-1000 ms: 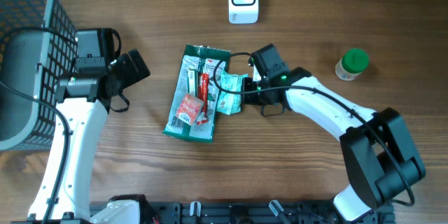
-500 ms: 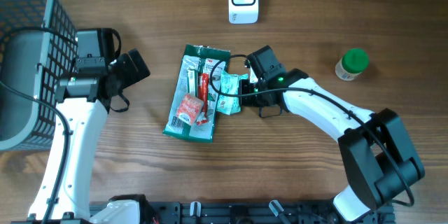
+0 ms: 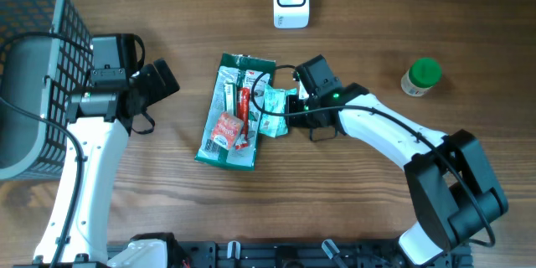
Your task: Scan the item barcode
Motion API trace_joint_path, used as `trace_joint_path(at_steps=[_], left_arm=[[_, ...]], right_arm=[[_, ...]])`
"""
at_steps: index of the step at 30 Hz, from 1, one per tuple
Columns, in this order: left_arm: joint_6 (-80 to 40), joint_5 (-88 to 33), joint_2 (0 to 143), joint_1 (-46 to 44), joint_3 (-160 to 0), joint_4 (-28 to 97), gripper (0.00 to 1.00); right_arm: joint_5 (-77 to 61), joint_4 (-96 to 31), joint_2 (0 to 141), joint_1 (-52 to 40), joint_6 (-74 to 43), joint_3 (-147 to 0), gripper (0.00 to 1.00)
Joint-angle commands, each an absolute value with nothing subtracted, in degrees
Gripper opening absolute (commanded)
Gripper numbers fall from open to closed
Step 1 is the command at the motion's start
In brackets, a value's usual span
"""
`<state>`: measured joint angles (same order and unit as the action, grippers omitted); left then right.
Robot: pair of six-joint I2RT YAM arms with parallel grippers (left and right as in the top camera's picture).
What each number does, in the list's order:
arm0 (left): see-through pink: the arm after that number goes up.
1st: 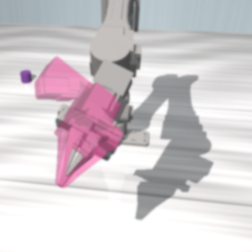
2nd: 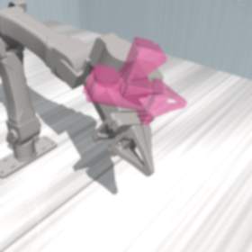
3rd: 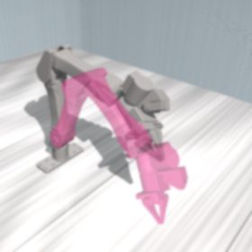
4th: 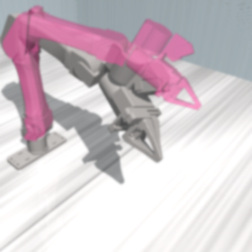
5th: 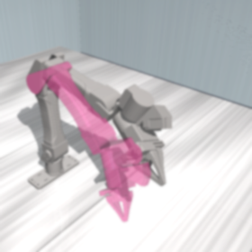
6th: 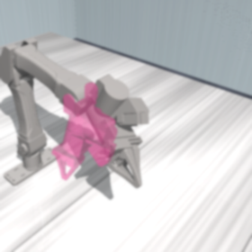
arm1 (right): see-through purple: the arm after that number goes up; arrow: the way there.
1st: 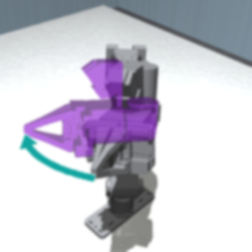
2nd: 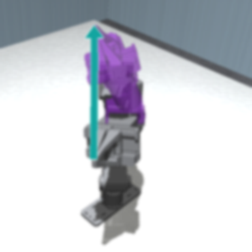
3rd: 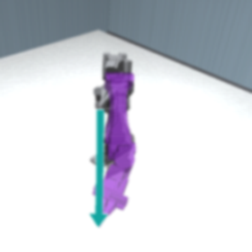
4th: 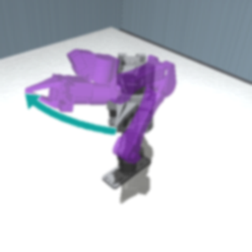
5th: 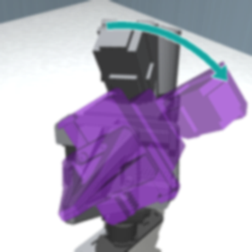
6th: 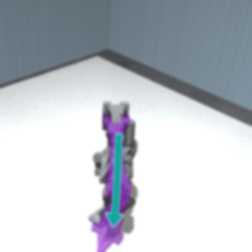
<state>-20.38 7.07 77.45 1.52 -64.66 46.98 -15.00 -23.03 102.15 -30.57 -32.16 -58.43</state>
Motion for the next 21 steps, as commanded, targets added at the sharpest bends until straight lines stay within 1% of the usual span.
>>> trace_joint_path(at_steps=[1,4,8,15,18,21], left_arm=[[-19.73,7.57,77.58,1.78,-64.95,47.0,1.0],[-19.73,7.6,77.58,1.78,-64.95,47.0,1.0],[-19.75,7.6,77.58,1.78,-64.95,47.0,1.0],[-19.73,7.6,77.58,1.78,-64.95,47.03,1.0],[-19.75,7.57,77.58,1.78,-64.95,47.0,1.0],[-19.73,7.57,77.58,1.78,-64.95,47.0,1.0]], right_arm=[[-15.53,-20.43,102.83,-30.59,-35.66,-55.0,0.19],[-15.64,-19.42,102.83,-30.59,-37.54,-53.91,0.18],[-16.84,-18.79,102.83,-30.59,-37.67,-53.93,0.16],[-16.82,-18.44,102.83,-30.59,-37.63,-53.93,0.15],[-16.82,-18.48,102.74,-30.06,-37.21,-53.98,0.08],[-18.72,-18.96,102.45,-28.71,-34.48,-54.19,0.07]])
